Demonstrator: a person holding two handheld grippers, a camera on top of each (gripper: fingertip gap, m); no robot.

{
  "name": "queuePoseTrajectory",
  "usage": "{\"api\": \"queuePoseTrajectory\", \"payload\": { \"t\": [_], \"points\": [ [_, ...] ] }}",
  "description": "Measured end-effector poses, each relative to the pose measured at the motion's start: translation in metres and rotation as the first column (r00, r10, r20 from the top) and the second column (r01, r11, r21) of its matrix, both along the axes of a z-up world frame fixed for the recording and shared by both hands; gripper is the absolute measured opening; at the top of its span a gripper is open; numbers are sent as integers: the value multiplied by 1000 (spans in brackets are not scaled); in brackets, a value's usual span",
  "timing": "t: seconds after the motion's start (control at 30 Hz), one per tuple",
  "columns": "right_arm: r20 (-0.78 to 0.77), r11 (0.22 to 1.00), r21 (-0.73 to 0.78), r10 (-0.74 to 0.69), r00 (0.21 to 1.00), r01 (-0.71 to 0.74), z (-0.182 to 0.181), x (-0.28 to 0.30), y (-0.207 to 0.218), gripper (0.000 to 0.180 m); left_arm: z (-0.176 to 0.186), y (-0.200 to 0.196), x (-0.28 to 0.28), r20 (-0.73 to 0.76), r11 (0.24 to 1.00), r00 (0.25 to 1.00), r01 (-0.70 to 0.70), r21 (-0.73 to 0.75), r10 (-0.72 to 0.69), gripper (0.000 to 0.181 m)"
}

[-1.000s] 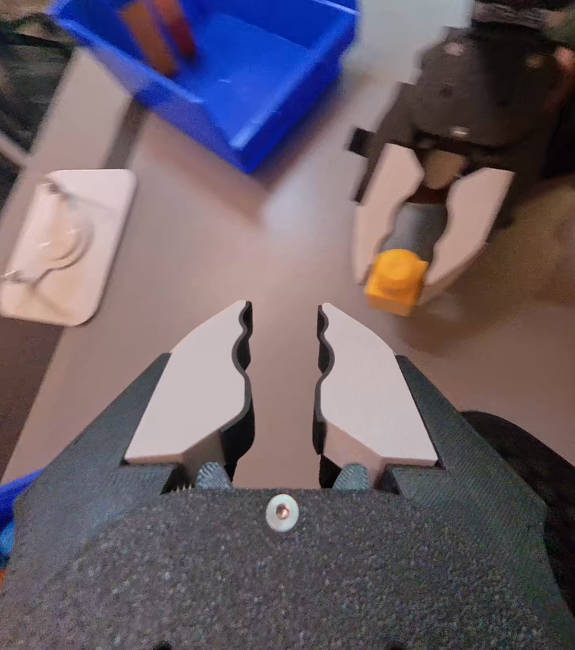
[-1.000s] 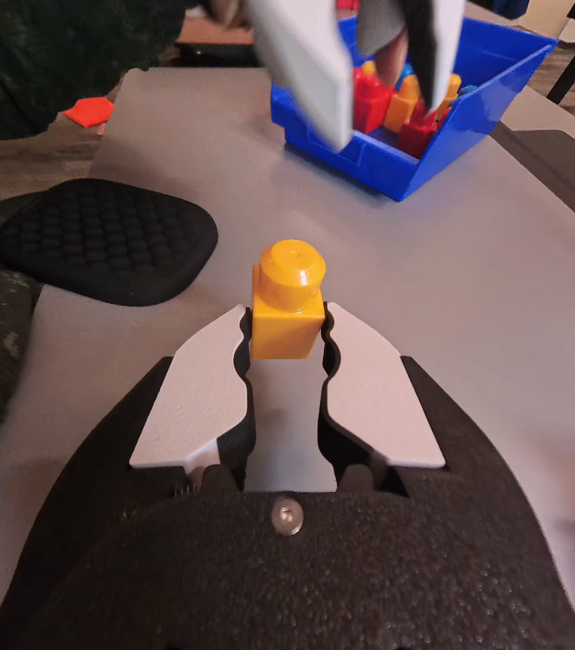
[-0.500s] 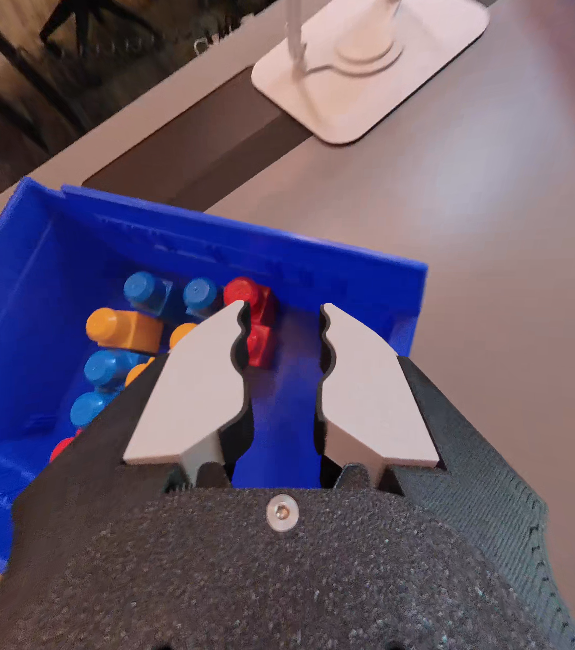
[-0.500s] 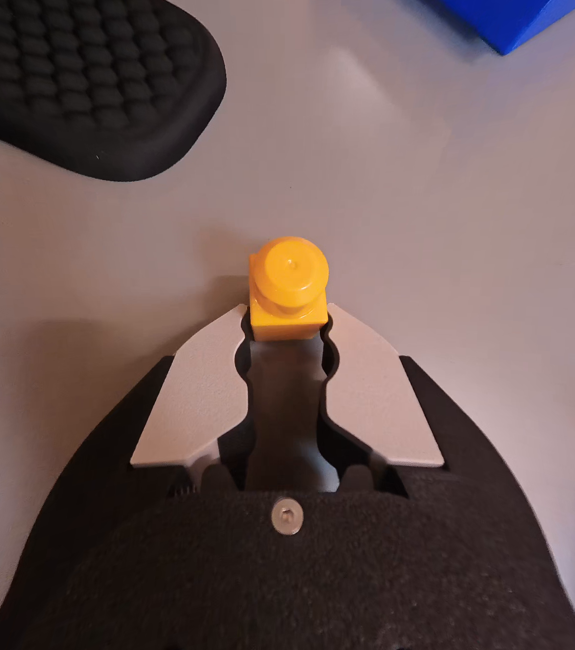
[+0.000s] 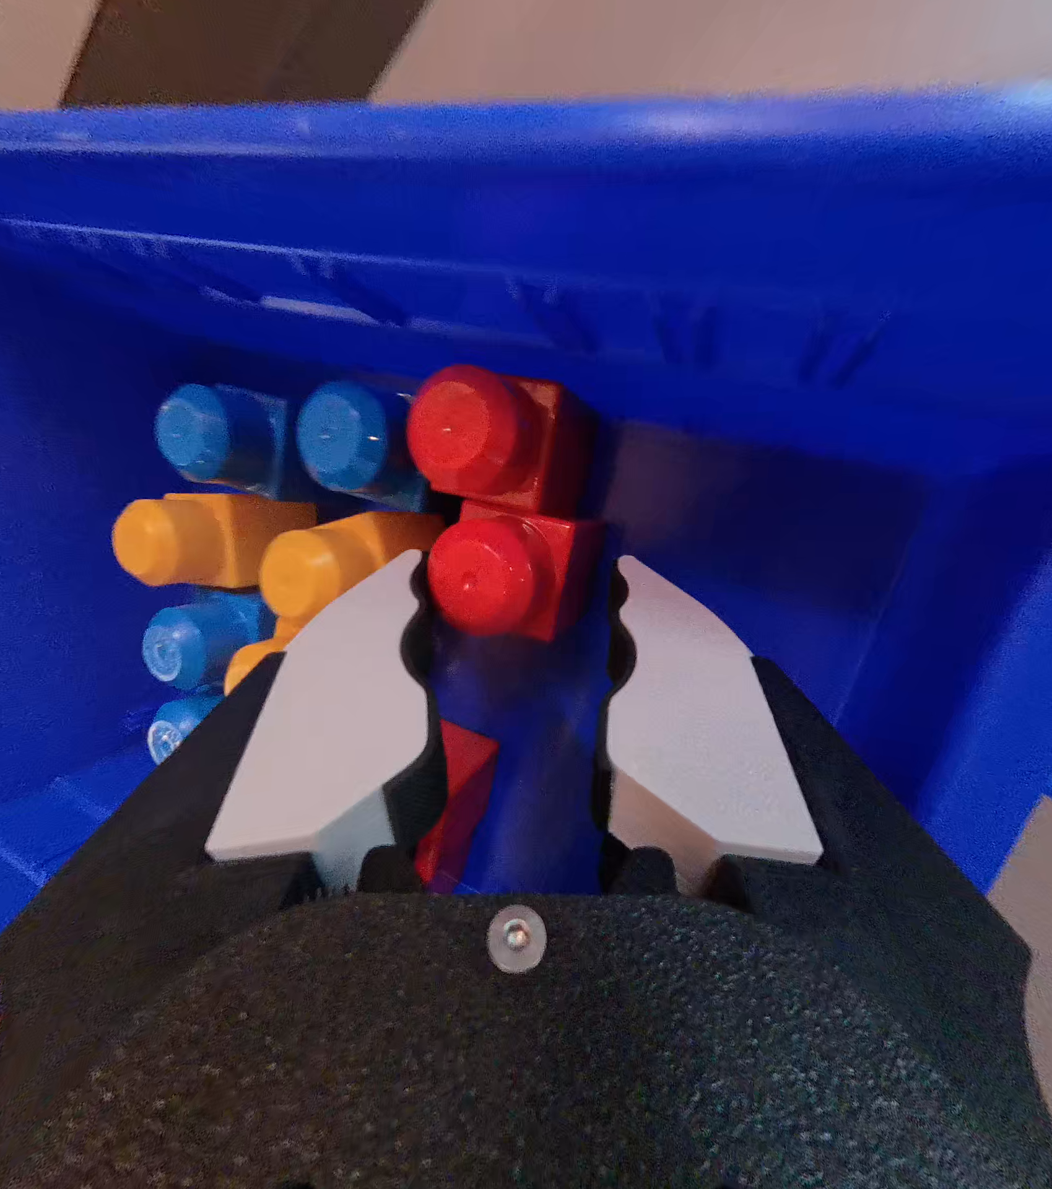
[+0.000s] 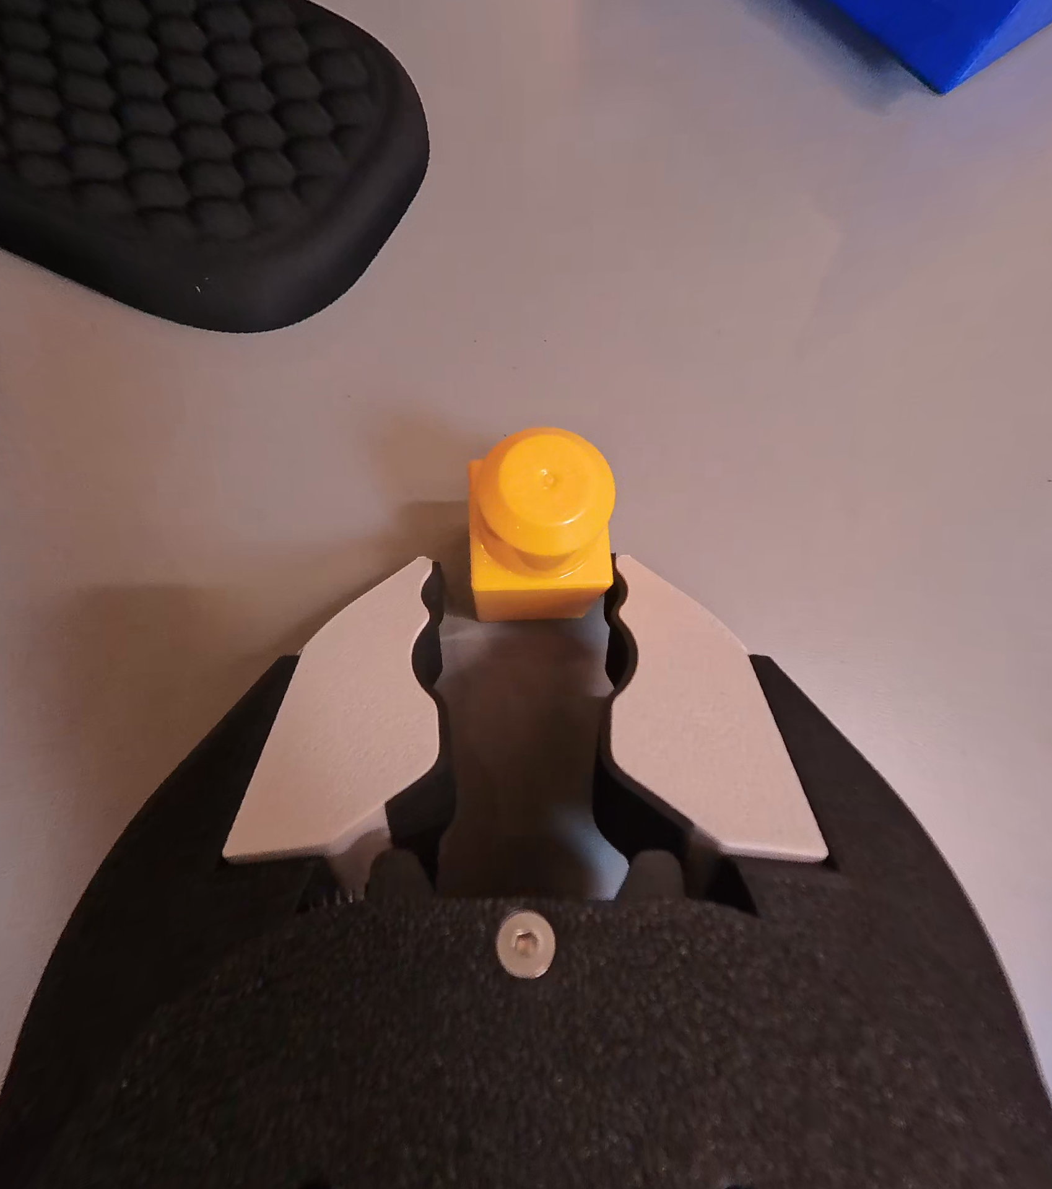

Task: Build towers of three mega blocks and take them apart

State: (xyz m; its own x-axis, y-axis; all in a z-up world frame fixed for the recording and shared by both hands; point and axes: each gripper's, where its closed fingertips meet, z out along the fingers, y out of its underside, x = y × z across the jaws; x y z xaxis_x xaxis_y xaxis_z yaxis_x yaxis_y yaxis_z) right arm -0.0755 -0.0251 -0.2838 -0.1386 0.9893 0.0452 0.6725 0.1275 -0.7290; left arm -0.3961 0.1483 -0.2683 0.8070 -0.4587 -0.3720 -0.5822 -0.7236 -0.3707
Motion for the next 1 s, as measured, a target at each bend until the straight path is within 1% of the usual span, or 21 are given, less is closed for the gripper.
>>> {"api": "queuePoseTrajectory", "payload": {
  "t": [0.03,0.07,0.13,0.17,0.23,0.3,0.37,0.43,0.5,0.57,0.67,0.73,0.87,1.0],
  "points": [
    [-1,1000,-1,1,1000,-1,0,0,0,49,-7,-2,0,-37,1000,999,13,-23,-14,48],
    [-2,1000,-2,2,1000,-2,0,0,0,49,-8,-1,0,-71,1000,997,25,-12,-26,50],
    [-6,1000,-6,3,1000,-3,0,0,0,50,-1,-3,7,-65,999,997,51,2,-51,40],
    [-9,1000,-9,2,1000,-2,0,0,0,50,5,-4,10,-45,999,998,40,22,-39,39],
    [-18,1000,-17,-2,1000,2,1,0,0,50,26,-9,13,-37,997,999,37,74,-34,38],
    [-23,1000,-27,-7,1000,6,2,0,1,51,59,-15,18,-24,984,999,45,174,-41,38],
    [-25,999,-33,-17,1000,16,2,-1,2,53,96,-23,35,69,957,995,55,287,-78,38],
    [-28,999,-38,-24,999,23,2,-2,3,55,130,-37,65,190,923,966,93,373,-174,38],
    [-30,999,-35,-30,999,29,2,-3,3,56,155,-57,105,300,890,903,160,427,-306,38],
    [-31,999,-24,-32,999,31,2,-5,2,57,166,-82,147,354,854,827,256,453,-436,38],
    [-25,999,21,-26,999,27,0,-7,0,53,165,-116,203,392,800,722,380,465,-571,38],
    [-38,998,48,-26,999,27,3,-10,-2,37,157,-135,234,404,766,663,444,465,-630,38],
    [-31,999,37,-14,999,15,12,-10,-9,37,134,-160,278,437,715,565,543,441,-700,38],
    [-1,999,16,-39,999,39,18,-6,-8,37,102,-172,301,425,671,528,653,351,-735,38]
  ]
}}
